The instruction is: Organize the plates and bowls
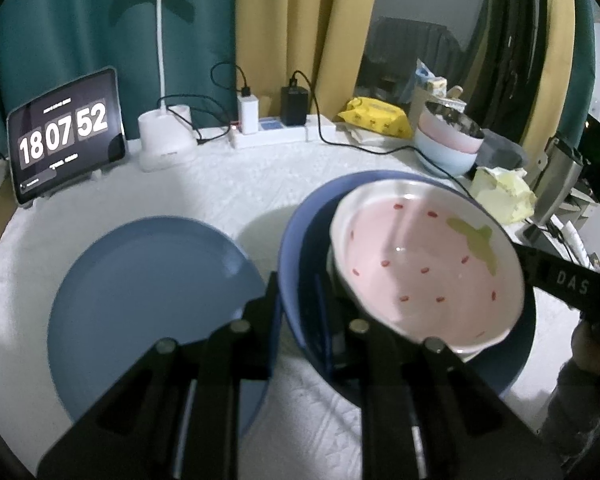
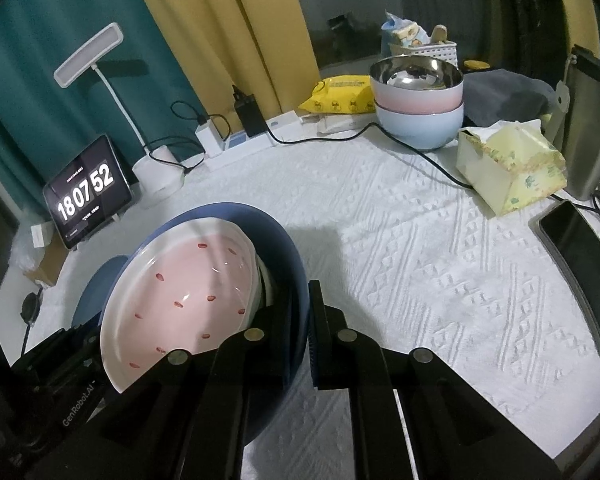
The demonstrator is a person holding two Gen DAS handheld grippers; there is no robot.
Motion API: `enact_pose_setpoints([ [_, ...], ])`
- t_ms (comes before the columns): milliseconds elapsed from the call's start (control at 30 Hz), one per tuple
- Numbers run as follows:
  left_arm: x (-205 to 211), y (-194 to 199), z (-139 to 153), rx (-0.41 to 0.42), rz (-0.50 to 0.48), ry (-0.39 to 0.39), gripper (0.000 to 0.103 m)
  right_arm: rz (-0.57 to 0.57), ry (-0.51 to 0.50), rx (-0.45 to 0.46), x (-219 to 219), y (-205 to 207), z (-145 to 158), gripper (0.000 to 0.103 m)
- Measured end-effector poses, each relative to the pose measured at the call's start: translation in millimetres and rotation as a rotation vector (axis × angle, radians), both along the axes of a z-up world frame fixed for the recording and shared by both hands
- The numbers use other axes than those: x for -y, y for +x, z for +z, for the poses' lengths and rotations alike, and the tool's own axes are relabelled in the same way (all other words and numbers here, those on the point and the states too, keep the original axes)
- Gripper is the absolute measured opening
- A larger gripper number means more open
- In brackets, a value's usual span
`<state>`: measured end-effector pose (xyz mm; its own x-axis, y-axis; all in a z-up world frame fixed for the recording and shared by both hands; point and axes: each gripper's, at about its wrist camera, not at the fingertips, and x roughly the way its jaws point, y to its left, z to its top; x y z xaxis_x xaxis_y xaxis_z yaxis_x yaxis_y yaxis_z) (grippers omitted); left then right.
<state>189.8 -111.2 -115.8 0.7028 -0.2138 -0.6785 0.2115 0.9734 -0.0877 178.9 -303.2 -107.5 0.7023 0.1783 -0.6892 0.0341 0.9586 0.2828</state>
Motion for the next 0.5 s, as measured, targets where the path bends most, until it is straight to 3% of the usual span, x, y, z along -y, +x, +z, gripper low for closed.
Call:
enact_pose_setpoints([
  [500,-4.8,-2.5,19.6,0.024,-0.014,-0.021,0.015,-0.011,0.003,0.046,0.1,-7.1,19.5,0.008],
])
